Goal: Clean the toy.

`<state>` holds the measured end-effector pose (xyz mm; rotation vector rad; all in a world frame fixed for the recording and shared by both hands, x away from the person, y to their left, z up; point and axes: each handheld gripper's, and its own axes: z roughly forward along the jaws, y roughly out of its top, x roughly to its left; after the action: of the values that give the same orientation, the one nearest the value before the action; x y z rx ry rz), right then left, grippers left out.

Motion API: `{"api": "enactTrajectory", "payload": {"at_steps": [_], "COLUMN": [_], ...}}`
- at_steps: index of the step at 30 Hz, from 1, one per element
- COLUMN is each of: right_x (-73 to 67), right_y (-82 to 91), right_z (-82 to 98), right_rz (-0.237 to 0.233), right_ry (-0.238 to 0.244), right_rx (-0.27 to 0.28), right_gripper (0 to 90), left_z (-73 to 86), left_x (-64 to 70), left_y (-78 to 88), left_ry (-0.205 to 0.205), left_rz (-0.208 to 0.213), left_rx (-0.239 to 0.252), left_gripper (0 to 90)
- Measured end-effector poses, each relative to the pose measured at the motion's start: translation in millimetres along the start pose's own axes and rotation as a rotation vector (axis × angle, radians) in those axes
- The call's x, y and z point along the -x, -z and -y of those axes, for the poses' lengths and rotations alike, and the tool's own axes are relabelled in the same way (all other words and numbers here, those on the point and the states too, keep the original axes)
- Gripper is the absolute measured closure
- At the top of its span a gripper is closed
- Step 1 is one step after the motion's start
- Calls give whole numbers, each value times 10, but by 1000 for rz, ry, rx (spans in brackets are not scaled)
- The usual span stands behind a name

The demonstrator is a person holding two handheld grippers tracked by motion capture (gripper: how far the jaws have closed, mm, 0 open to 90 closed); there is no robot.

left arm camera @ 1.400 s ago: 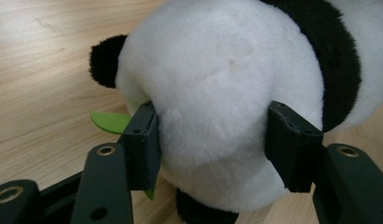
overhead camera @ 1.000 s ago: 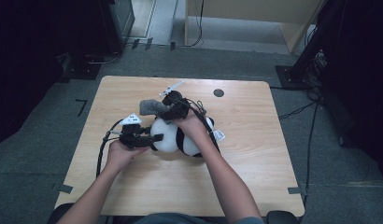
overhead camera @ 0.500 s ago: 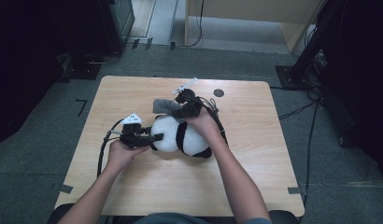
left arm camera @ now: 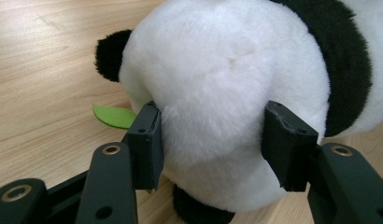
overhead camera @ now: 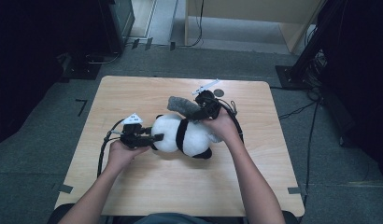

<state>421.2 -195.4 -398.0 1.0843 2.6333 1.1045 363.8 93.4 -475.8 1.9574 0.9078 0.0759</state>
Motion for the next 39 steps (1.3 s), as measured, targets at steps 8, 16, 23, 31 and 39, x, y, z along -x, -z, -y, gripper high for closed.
{"api": "enactTrajectory", "payload": {"at_steps": [8, 16, 23, 31, 39], "right_x": [-64, -111, -352, -514, -221], "right_y": [83, 147, -134, -475, -298], "right_z": [7, -74, -377, -428, -282], "right_rz": [-50, 35, -5, 5, 82], "right_ry": [3, -16, 36, 72, -4], "right_rx": [52, 78, 44, -57, -90], "right_gripper": [551, 762, 754, 756, 759], "left_z": [-1, -7, -9, -4, -5], "left_x": [1, 6, 8, -1, 8], "left_y": [-1, -6, -3, -3, -10], "left_ry": [1, 10, 11, 19, 20], "left_rz": [-2, 2, 4, 1, -1], "left_rx": [-2, 5, 4, -3, 6], "left_gripper": [454, 464, 472, 488, 488]}}
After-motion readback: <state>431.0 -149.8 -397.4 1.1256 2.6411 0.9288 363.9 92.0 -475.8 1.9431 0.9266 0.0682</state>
